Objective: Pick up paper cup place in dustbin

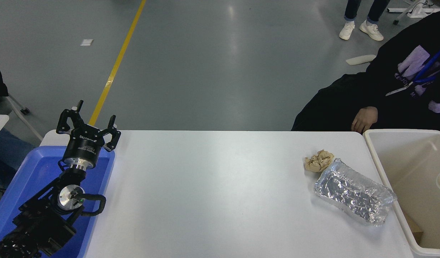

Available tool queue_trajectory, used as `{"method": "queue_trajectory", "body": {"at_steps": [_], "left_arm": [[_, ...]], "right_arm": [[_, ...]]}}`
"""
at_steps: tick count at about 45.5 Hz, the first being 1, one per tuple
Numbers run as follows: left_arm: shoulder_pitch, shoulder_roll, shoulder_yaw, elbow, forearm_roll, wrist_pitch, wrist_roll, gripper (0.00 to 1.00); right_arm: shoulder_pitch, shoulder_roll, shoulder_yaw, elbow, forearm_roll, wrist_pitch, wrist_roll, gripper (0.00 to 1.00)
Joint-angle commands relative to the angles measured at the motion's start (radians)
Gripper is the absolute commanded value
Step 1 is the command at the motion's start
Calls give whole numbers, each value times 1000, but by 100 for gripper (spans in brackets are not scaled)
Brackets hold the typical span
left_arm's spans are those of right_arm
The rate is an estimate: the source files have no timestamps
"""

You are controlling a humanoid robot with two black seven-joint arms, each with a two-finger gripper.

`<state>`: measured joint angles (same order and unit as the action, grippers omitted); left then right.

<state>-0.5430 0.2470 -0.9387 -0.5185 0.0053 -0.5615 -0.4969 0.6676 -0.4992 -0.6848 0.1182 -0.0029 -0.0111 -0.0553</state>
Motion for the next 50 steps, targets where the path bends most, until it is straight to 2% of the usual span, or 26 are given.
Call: {"method": "queue_trajectory", "body": {"at_steps": [1,11,12,14,16,18,21,26,50], "left_arm": [[0,0,0,0,1,0,0,98],[0,0,0,0,1,0,0,98],[0,0,0,0,-1,0,0,98],[0,0,0,0,-1,0,0,98],[0,0,0,0,1,0,0,98],[0,0,0,0,-1,-1,0,98],[0,0,0,0,-1,0,0,98],[0,0,0,0,-1,0,0,98],[0,0,0,0,-1,0,0,98]], "right_arm": [[-46,54,33,-75,1,-4,-23,0],[-45,51,47,-75,0,-4,-31,0],[-45,50,47,-75,1,-4,-31,11],[-40,47,48,-69,1,-13,-28,40],[-37,45,51,-68,1,-35,-28,62],[-37,45,62,-63,1,-72,-26,73],[-39,47,96,-57,1,-119,-26,82],[-37,45,131,-51,1,-122,-26,87],[-23,28,134,-14,0,-130,-28,87]]}}
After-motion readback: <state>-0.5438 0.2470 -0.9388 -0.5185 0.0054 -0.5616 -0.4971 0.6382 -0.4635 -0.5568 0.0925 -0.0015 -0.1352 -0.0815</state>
